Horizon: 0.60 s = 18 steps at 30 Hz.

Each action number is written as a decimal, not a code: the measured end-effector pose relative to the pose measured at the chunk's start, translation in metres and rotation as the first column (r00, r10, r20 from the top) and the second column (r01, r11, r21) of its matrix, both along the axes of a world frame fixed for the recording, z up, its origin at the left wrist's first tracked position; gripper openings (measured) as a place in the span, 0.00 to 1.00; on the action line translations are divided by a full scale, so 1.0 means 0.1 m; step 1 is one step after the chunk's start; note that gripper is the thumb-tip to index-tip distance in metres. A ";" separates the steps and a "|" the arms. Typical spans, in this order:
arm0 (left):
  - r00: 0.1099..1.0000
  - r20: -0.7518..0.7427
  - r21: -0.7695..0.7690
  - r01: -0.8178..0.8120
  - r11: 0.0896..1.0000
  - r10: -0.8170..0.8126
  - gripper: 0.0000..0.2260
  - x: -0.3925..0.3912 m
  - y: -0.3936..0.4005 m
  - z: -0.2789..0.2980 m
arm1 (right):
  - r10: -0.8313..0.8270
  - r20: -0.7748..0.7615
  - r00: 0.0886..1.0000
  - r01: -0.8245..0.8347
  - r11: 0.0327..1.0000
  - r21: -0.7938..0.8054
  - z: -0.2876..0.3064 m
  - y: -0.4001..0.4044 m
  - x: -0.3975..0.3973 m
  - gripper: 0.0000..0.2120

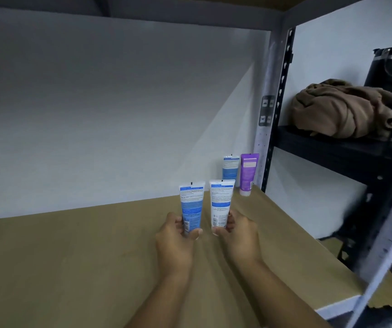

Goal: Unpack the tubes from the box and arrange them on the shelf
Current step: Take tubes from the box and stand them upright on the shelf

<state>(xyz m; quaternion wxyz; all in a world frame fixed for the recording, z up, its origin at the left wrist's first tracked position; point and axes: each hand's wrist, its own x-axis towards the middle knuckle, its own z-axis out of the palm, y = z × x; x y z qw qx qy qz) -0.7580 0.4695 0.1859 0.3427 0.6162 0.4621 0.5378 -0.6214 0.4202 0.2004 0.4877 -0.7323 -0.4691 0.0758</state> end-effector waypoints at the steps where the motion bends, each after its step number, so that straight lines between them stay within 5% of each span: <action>1: 1.000 -0.001 0.007 -0.008 1.000 0.008 0.17 0.04 0.11 -0.01 | 0.004 0.001 1.000 -0.004 1.000 0.006 0.00 0.12 0.03 0.18; 10: 0.999 0.000 0.018 -0.042 0.999 0.042 0.17 0.34 0.89 0.03 | 0.021 -0.039 0.999 -0.019 0.999 0.044 -0.07 1.02 0.28 0.11; 18: 0.998 -0.022 -0.011 -0.053 0.999 0.052 0.21 0.48 1.25 0.00 | 0.055 0.029 0.998 -0.055 0.998 -0.001 -0.03 1.38 0.35 0.18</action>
